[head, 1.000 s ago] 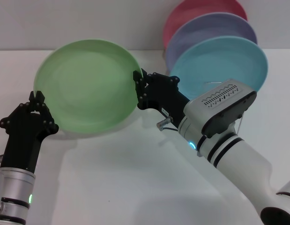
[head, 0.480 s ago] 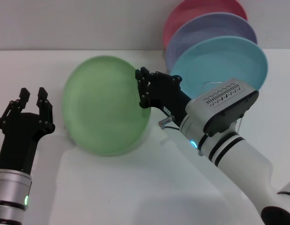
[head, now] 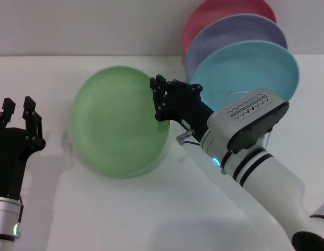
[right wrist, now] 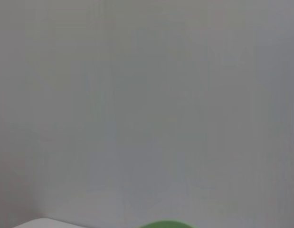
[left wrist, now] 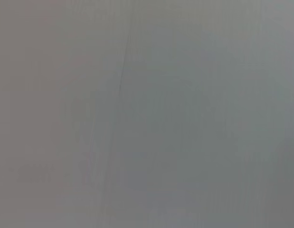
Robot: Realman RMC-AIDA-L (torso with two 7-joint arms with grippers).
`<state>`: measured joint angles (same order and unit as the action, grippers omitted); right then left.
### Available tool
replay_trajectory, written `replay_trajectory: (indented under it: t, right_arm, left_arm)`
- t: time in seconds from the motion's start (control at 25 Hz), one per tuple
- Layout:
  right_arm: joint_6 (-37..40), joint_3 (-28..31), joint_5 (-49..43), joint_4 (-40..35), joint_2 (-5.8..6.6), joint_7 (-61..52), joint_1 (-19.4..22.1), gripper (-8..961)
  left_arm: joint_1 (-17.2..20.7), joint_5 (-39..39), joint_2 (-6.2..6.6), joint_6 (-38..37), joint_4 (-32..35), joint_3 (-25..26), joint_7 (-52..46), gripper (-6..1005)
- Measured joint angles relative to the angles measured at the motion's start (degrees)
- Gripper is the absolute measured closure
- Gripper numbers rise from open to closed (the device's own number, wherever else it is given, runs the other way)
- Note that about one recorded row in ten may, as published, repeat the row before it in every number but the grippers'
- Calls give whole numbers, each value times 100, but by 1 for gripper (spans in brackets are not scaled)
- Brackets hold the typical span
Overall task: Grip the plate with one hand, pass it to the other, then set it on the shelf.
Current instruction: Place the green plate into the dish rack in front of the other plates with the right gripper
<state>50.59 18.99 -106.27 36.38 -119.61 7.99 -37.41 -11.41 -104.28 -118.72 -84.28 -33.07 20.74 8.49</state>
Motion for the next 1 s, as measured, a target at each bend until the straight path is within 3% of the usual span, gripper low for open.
replay_trajectory:
  t: [0.56,1.0]
  right_arm:
    - [263,-12,-295,-44,0,29,45,913]
    - [1111,-37,-613,-421,0,35,245,925]
  left_arm:
    - [7,5,-2,-22,52,19,-28,650]
    - [-18,30,2,-204,111,99,-24,653]
